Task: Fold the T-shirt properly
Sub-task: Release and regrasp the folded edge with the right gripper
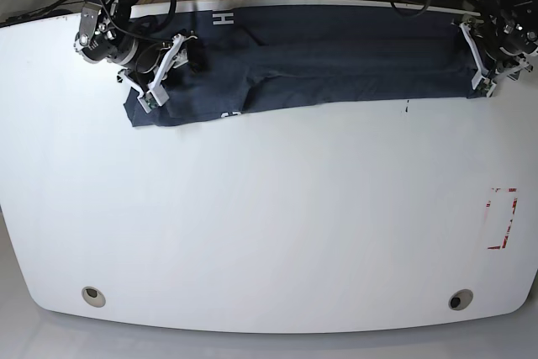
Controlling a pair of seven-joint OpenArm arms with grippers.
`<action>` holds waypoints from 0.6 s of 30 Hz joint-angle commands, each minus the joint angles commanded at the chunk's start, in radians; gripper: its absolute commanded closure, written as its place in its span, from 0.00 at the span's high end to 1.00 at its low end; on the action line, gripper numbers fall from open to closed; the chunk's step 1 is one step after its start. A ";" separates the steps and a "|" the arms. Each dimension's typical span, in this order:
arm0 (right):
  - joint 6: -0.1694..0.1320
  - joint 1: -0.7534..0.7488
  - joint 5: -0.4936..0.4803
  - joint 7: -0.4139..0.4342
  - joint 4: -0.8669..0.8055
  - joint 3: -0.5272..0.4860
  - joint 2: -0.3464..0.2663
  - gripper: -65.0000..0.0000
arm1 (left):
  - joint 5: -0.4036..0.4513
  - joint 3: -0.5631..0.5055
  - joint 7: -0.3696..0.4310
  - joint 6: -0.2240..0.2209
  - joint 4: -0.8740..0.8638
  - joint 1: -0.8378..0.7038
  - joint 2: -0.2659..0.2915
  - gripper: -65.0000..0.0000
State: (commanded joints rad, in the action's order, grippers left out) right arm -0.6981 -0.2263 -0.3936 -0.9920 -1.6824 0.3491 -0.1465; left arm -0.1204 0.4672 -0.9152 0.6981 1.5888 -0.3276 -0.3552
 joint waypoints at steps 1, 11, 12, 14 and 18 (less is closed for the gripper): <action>0.000 0.014 0.008 0.009 0.020 0.000 0.000 0.56 | 0.000 -0.006 0.000 0.000 -0.017 0.015 0.000 0.65; 0.000 0.183 0.009 -0.077 -0.041 0.003 -0.044 0.56 | -0.008 -0.083 -0.006 0.000 -0.057 0.195 0.005 0.65; 0.000 0.199 0.009 -0.110 -0.063 0.011 -0.044 0.56 | -0.009 -0.078 -0.012 0.000 -0.037 0.196 0.005 0.65; 0.000 0.219 0.009 -0.152 -0.089 0.048 -0.046 0.56 | -0.009 -0.072 -0.023 0.000 0.000 0.203 0.005 0.65; 0.000 0.241 0.009 -0.218 -0.114 0.133 -0.046 0.57 | -0.009 -0.051 -0.069 0.000 0.077 0.221 0.006 0.65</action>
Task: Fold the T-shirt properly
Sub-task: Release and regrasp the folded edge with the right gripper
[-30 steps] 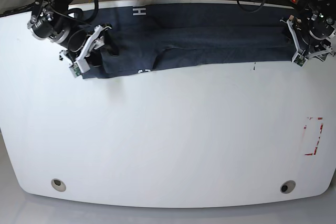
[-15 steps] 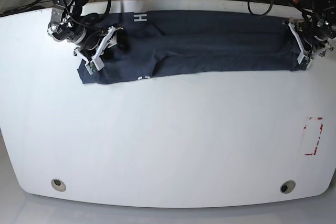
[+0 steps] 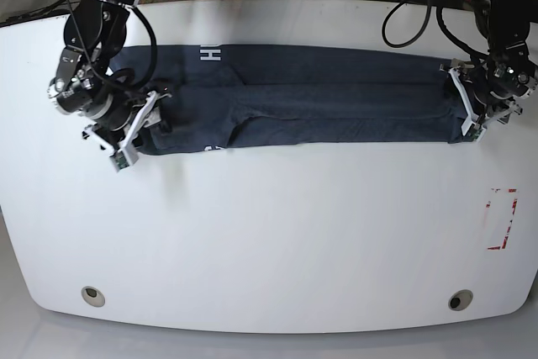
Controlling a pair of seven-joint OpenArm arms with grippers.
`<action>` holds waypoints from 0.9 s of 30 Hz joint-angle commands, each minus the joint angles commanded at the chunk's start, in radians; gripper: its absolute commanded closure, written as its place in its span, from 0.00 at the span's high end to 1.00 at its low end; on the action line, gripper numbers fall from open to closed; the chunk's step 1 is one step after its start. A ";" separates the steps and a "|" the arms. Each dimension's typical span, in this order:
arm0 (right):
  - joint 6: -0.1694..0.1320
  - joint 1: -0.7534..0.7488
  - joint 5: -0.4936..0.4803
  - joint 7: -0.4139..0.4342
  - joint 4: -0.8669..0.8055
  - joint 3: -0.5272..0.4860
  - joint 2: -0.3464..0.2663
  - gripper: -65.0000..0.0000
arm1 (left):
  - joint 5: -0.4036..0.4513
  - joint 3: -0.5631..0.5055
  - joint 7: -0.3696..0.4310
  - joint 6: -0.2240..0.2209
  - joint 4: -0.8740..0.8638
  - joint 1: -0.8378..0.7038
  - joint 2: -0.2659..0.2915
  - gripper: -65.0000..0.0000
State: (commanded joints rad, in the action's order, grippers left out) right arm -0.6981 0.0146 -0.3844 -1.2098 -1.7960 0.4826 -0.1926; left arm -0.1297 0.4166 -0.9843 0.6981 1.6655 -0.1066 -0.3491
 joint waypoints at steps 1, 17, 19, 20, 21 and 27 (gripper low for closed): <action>0.000 0.002 0.000 -0.005 0.005 0.003 0.000 0.57 | 0.000 0.006 -0.003 0.000 0.003 0.000 0.000 0.65; 0.000 -0.043 0.002 -0.005 0.041 0.003 0.044 0.57 | 0.000 0.023 -0.003 0.000 -0.017 -0.003 0.002 0.65; 0.000 -0.041 0.002 -0.003 0.043 0.003 0.049 0.57 | 0.000 0.021 -0.003 0.000 -0.026 -0.003 0.002 0.65; 0.000 -0.038 0.002 -0.002 0.043 0.003 0.049 0.57 | 0.002 0.021 -0.003 0.000 -0.026 -0.003 0.002 0.65; 0.000 -0.037 0.003 -0.002 0.044 0.002 0.049 0.57 | 0.002 0.021 -0.003 0.000 -0.026 -0.003 0.002 0.65; 0.000 0.002 0.002 -0.002 0.081 -0.002 0.051 0.57 | 0.008 0.021 -0.003 0.000 -0.026 -0.003 0.026 0.65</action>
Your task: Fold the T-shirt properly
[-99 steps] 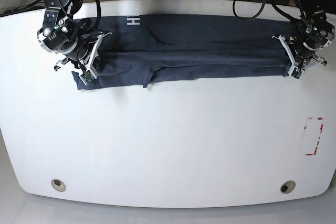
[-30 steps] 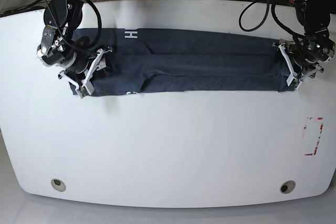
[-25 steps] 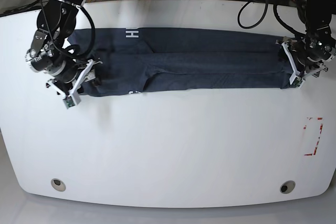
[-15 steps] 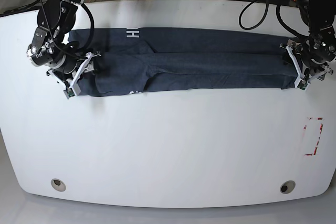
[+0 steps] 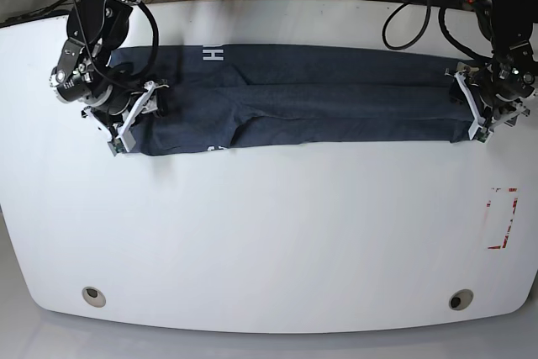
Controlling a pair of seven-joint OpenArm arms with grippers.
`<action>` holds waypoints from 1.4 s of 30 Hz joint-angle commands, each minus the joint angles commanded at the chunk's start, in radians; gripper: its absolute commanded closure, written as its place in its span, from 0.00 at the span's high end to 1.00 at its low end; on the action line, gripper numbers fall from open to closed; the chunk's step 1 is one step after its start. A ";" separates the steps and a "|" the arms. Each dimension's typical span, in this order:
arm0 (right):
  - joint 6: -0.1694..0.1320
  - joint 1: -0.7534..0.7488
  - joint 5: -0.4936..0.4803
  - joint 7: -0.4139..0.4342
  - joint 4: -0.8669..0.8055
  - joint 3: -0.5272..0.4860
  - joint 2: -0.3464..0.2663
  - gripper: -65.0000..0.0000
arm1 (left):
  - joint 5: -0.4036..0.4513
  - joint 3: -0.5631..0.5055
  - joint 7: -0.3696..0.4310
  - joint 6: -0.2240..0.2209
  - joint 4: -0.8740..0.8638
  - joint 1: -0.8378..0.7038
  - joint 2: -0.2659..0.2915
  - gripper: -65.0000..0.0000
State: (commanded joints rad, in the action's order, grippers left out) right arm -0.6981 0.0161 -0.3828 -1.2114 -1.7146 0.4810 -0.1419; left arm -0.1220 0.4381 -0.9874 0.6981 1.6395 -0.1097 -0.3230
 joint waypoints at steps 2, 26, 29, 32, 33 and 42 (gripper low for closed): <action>0.000 0.002 0.000 0.000 -0.005 0.000 0.000 0.57 | 0.000 0.000 0.000 0.000 0.000 0.000 0.002 0.65; 0.000 0.072 0.009 0.117 0.239 -0.012 -0.008 0.56 | -0.005 -0.002 0.000 0.000 0.000 -0.023 0.003 0.65; 0.000 0.064 0.009 0.118 0.235 -0.046 -0.008 0.50 | -0.005 -0.002 0.000 0.000 0.000 -0.023 0.003 0.65; 0.000 0.055 0.009 0.118 0.198 -0.054 -0.008 0.26 | -0.003 -0.002 0.000 0.000 0.000 -0.023 0.003 0.65; 0.000 0.044 0.006 0.118 0.186 -0.058 -0.008 0.17 | -0.002 -0.002 0.000 0.000 0.000 -0.023 0.003 0.65; 0.000 -0.025 0.000 0.029 -0.072 -0.052 -0.006 0.00 | 0.000 -0.002 0.000 0.000 -0.002 -0.023 0.003 0.65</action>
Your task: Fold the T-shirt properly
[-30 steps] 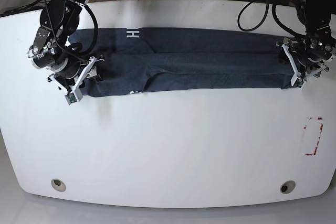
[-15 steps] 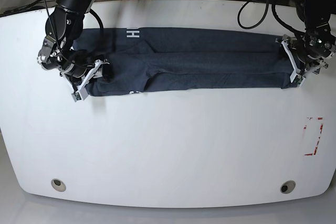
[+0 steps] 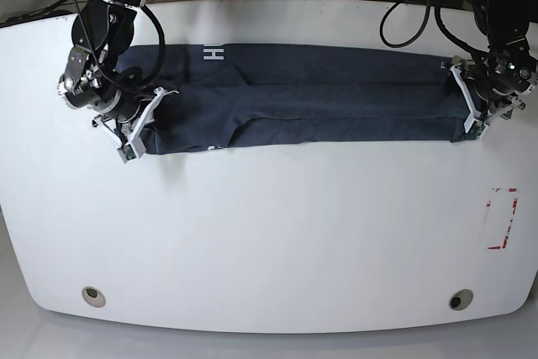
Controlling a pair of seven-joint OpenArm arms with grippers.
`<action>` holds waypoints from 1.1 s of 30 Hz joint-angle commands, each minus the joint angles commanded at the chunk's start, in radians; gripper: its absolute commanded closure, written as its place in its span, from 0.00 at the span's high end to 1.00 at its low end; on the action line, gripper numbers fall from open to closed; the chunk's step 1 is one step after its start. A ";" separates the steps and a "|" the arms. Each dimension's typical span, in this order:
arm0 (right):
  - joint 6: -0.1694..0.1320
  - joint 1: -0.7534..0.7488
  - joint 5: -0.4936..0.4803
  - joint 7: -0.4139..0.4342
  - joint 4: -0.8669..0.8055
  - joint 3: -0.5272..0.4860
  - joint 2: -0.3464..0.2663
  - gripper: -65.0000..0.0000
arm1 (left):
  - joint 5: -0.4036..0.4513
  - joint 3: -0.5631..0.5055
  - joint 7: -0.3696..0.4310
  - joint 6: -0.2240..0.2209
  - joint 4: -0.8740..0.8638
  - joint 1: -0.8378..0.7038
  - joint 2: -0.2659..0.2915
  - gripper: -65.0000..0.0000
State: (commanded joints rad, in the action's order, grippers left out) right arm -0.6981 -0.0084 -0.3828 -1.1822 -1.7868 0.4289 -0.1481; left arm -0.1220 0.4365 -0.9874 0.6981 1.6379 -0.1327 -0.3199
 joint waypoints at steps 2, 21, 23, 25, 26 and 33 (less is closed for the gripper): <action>0.000 -0.025 0.000 -0.037 -0.046 0.000 -0.002 0.00 | 0.000 0.000 0.000 0.000 0.000 0.000 0.000 0.65; 0.000 -0.163 0.009 0.055 0.097 0.002 -0.043 0.22 | -0.006 0.000 0.000 0.000 -0.038 0.006 -0.002 0.65; 0.000 -0.164 0.002 0.071 0.098 0.015 -0.049 0.40 | -0.008 0.000 0.000 0.000 -0.037 0.008 -0.002 0.65; 0.000 -0.172 -0.005 0.066 0.077 0.046 -0.049 0.54 | -0.011 0.000 0.000 0.000 -0.031 0.009 0.000 0.65; 0.000 -0.176 -0.014 0.057 0.043 0.075 -0.044 0.65 | -0.021 0.000 0.000 0.000 -0.028 0.009 0.000 0.65; 0.000 -0.178 -0.146 -0.031 -0.121 0.126 -0.040 0.80 | -0.199 0.017 -0.003 0.000 -0.017 0.034 -0.008 0.65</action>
State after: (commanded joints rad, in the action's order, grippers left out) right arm -0.6981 -0.1864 -0.5286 -1.2129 -1.9080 0.5547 -0.1880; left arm -0.3214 0.4534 -0.9904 0.6981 1.6210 -0.0990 -0.3276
